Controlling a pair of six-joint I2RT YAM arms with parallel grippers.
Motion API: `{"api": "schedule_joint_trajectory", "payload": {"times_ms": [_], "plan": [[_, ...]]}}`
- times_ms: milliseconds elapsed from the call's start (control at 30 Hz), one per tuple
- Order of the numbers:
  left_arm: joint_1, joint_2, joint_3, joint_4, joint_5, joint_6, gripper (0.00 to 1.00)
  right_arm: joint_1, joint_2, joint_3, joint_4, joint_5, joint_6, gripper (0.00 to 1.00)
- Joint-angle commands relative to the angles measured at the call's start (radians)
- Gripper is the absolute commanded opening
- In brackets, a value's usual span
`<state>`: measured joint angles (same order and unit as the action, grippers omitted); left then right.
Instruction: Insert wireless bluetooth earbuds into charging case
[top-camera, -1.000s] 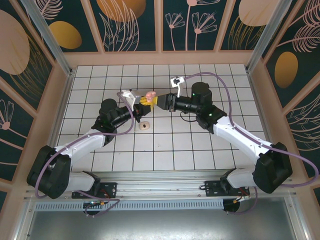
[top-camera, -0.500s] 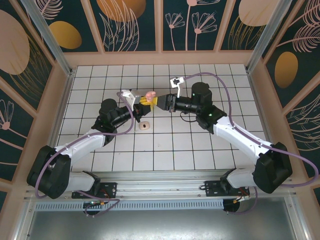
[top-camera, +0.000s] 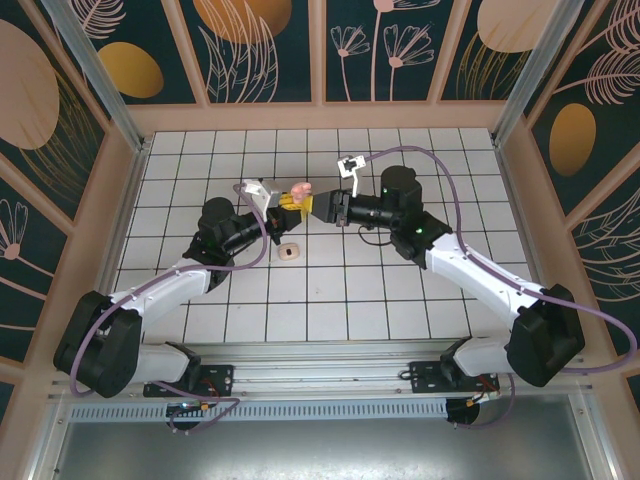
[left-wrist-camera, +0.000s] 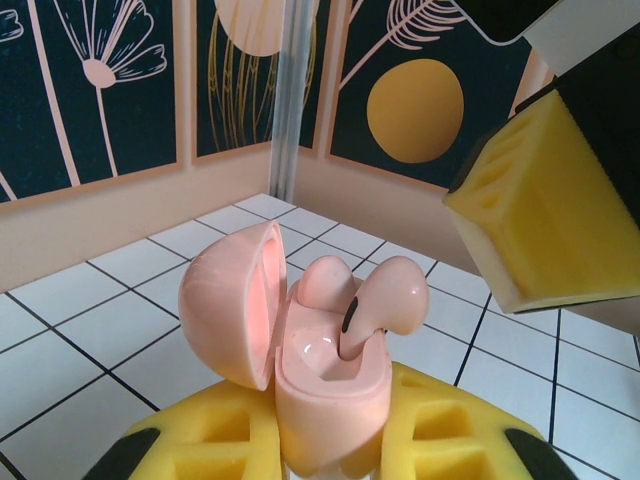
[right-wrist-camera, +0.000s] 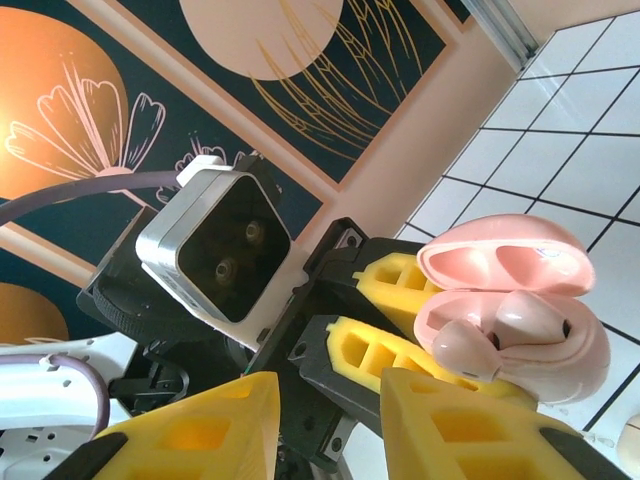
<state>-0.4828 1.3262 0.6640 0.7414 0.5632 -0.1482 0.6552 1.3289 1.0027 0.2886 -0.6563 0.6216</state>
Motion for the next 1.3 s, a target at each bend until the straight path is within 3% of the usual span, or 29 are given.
{"api": "schedule_joint_trajectory", "payload": {"times_ms": [0, 1100, 1267], "plan": [[0.006, -0.009, 0.018, 0.036, -0.005, -0.011, 0.09, 0.012, 0.005, 0.008, 0.031, -0.008, 0.015, 0.33], [0.006, -0.019, 0.007, 0.055, 0.019, -0.016, 0.09, 0.046, 0.014, 0.023, 0.065, 0.045, 0.033, 0.31], [0.006, -0.022, 0.003, 0.055, 0.021, -0.016, 0.09, 0.025, -0.035, 0.006, 0.044, 0.051, 0.031, 0.38]]}}
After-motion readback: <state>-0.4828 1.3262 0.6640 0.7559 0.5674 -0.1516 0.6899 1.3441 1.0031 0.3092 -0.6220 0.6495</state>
